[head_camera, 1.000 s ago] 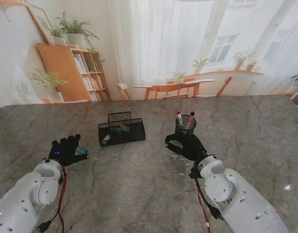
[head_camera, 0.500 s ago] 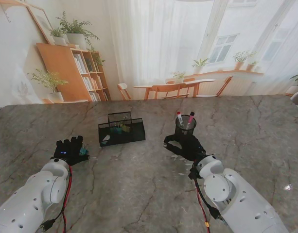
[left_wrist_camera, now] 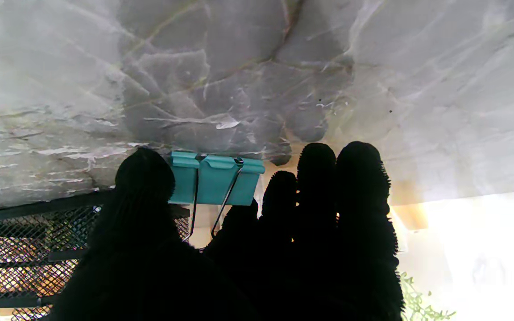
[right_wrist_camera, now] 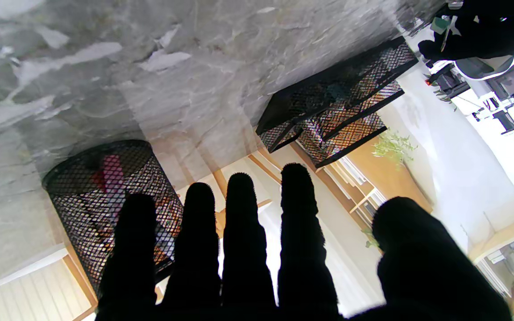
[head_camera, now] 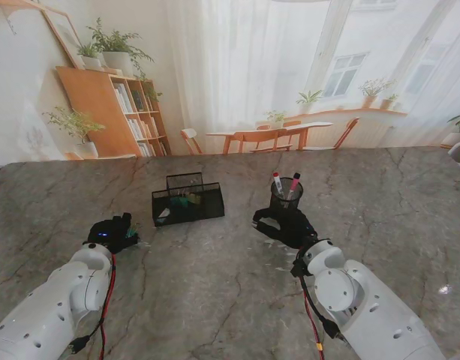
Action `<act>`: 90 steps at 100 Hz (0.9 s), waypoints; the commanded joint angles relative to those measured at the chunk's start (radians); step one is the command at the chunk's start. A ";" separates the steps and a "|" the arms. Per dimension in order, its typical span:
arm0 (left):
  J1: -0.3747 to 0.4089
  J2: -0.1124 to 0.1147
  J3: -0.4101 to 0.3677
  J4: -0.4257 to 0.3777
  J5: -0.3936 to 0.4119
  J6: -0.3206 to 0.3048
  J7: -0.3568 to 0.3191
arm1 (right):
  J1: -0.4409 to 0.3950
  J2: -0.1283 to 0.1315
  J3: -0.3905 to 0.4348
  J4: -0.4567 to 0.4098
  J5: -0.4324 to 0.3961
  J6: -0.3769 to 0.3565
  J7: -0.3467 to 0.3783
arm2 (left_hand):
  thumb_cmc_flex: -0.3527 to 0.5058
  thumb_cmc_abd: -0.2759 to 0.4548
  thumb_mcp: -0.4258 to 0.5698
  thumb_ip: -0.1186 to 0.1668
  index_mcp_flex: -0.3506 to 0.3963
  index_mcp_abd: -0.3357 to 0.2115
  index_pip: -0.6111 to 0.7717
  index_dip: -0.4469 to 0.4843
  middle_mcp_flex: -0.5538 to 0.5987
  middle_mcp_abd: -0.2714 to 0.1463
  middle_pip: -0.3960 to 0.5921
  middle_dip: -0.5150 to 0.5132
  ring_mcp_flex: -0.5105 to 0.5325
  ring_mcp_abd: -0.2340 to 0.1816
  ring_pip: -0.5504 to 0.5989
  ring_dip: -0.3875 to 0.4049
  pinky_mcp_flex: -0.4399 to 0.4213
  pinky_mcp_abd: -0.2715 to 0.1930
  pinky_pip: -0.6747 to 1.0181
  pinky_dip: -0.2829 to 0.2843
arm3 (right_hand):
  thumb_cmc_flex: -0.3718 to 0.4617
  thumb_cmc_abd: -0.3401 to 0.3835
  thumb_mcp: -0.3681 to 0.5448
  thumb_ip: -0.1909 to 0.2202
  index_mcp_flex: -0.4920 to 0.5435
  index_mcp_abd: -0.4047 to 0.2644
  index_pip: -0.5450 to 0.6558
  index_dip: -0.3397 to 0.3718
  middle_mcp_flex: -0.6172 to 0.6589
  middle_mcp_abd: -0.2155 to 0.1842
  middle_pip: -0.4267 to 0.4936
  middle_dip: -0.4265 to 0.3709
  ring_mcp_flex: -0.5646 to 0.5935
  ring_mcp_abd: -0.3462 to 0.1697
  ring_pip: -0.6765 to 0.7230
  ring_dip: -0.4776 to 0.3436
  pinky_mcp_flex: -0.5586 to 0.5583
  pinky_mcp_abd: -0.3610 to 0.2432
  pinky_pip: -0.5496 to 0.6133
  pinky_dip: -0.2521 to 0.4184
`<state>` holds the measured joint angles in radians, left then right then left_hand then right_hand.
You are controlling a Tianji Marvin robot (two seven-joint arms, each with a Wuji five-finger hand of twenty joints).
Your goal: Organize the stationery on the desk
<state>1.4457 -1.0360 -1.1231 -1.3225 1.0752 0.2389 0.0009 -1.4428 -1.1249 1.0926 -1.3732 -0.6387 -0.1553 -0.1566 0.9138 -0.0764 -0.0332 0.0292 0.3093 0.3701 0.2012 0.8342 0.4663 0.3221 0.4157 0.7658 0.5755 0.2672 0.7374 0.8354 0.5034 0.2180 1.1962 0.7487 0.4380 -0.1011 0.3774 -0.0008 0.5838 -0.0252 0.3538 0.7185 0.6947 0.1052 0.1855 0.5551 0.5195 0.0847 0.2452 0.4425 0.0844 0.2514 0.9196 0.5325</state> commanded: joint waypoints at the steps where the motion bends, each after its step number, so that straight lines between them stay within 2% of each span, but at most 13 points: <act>1: 0.001 -0.007 0.012 0.018 -0.007 0.003 -0.001 | -0.001 0.001 -0.001 -0.001 0.002 0.000 0.014 | 0.101 -0.021 0.015 -0.042 0.050 -0.069 0.039 0.026 0.026 -0.004 0.021 0.012 0.036 -0.008 0.021 0.010 0.038 -0.036 0.038 -0.034 | 0.004 0.029 -0.018 -0.017 0.017 -0.002 0.005 0.020 0.005 0.006 0.018 0.011 0.002 0.002 0.000 0.001 -0.016 0.000 0.008 -0.010; 14: -0.002 -0.006 0.018 0.023 -0.003 -0.005 0.007 | -0.001 0.001 -0.001 -0.001 0.002 0.000 0.014 | 0.180 -0.024 0.019 -0.034 0.120 -0.121 0.087 0.058 0.105 -0.006 0.062 -0.001 0.109 -0.042 0.030 -0.004 0.102 -0.076 0.047 -0.073 | 0.004 0.029 -0.018 -0.017 0.020 -0.001 0.006 0.020 0.004 0.005 0.018 0.011 0.001 0.002 -0.001 0.001 -0.017 0.000 0.008 -0.010; 16: -0.002 -0.006 0.019 0.025 -0.002 -0.007 0.009 | -0.001 0.001 -0.001 -0.001 0.002 0.000 0.014 | 0.203 -0.039 0.021 -0.035 0.122 -0.129 0.117 0.106 0.119 -0.026 0.073 -0.002 0.117 -0.045 0.030 -0.007 0.109 -0.076 0.050 -0.081 | 0.004 0.029 -0.018 -0.017 0.019 -0.001 0.006 0.020 0.004 0.006 0.018 0.011 0.001 0.002 0.000 0.001 -0.016 0.000 0.008 -0.010; 19: -0.003 -0.006 0.019 0.028 -0.002 -0.011 0.015 | 0.000 0.001 -0.001 -0.001 0.002 0.000 0.013 | 0.243 -0.074 0.028 -0.035 0.133 -0.145 0.149 0.163 0.140 -0.035 0.086 -0.003 0.133 -0.053 0.033 -0.010 0.121 -0.086 0.052 -0.089 | 0.004 0.029 -0.018 -0.017 0.021 -0.001 0.006 0.020 0.004 0.006 0.018 0.011 0.001 0.002 0.000 0.001 -0.017 0.000 0.008 -0.010; 26: -0.005 -0.007 0.019 0.036 -0.004 -0.019 0.030 | -0.003 0.001 0.000 -0.004 -0.001 0.004 0.009 | 0.308 -0.121 0.038 -0.040 0.162 -0.168 0.200 0.194 0.180 -0.047 0.108 -0.005 0.160 -0.070 0.041 -0.012 0.145 -0.101 0.058 -0.094 | 0.004 0.029 -0.018 -0.017 0.020 0.000 0.006 0.020 0.005 0.005 0.018 0.011 0.000 0.002 0.000 0.001 -0.016 -0.001 0.009 -0.010; 32: -0.006 -0.008 0.018 0.041 -0.004 -0.025 0.043 | -0.005 0.001 0.003 -0.007 -0.002 0.004 0.009 | 0.340 -0.130 0.041 -0.046 0.171 -0.181 0.305 0.157 0.216 -0.059 0.115 0.107 0.181 -0.083 0.053 -0.011 0.159 -0.110 0.071 -0.095 | 0.004 0.030 -0.018 -0.017 0.021 0.000 0.007 0.021 0.005 0.006 0.018 0.011 0.001 0.002 0.000 0.001 -0.017 -0.001 0.009 -0.010; 40: -0.003 -0.010 0.012 0.045 -0.009 -0.036 0.060 | -0.007 0.001 0.005 -0.008 -0.003 0.006 0.010 | 0.368 -0.126 0.046 -0.051 0.210 -0.187 0.392 0.156 0.267 -0.080 0.112 0.191 0.212 -0.101 0.078 -0.003 0.186 -0.131 0.089 -0.087 | 0.004 0.030 -0.018 -0.017 0.021 -0.001 0.007 0.021 0.004 0.006 0.018 0.011 0.000 0.002 0.000 0.001 -0.017 0.000 0.008 -0.010; 49: 0.000 -0.012 0.003 0.050 -0.012 -0.049 0.082 | -0.008 0.002 0.005 -0.009 -0.004 0.007 0.011 | 0.377 -0.133 0.068 -0.048 0.236 -0.170 0.524 0.115 0.322 -0.098 0.127 0.220 0.256 -0.128 0.107 0.003 0.228 -0.166 0.110 -0.077 | 0.005 0.029 -0.018 -0.017 0.021 -0.001 0.007 0.020 0.005 0.005 0.019 0.012 0.000 0.002 0.000 0.001 -0.016 0.000 0.009 -0.010; 64: 0.010 -0.015 -0.017 0.056 -0.018 -0.074 0.120 | -0.008 0.002 0.006 -0.010 -0.004 0.007 0.012 | 0.352 -0.152 0.120 -0.030 0.226 -0.150 0.610 0.061 0.349 -0.095 0.164 0.222 0.292 -0.157 0.129 0.012 0.270 -0.203 0.116 -0.061 | 0.005 0.029 -0.018 -0.017 0.018 -0.002 0.004 0.020 0.004 0.005 0.018 0.011 0.000 0.001 0.000 0.001 -0.016 -0.001 0.009 -0.010; 90: 0.053 -0.025 -0.085 0.015 -0.024 -0.126 0.192 | -0.009 0.002 0.006 -0.011 -0.004 0.008 0.013 | 0.340 -0.155 0.138 -0.024 0.224 -0.148 0.629 0.058 0.356 -0.097 0.180 0.228 0.301 -0.168 0.139 0.019 0.283 -0.213 0.118 -0.050 | 0.004 0.030 -0.019 -0.017 0.021 -0.001 0.006 0.020 0.004 0.006 0.018 0.011 0.001 0.002 0.001 0.001 -0.016 -0.002 0.009 -0.010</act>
<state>1.4817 -1.0582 -1.2024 -1.2839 1.0575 0.1179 0.1820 -1.4482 -1.1247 1.0971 -1.3819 -0.6423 -0.1487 -0.1573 1.0553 -0.2575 -0.0898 0.0262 0.4419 0.2671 0.6566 0.8437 0.7697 0.3193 0.4898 0.9361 0.8594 0.1801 0.8523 0.8428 0.7641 0.1318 1.2731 0.6760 0.4380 -0.1011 0.3774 -0.0008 0.5838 -0.0252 0.3538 0.7185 0.6948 0.1052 0.1855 0.5551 0.5195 0.0847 0.2453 0.4425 0.0844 0.2514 0.9196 0.5325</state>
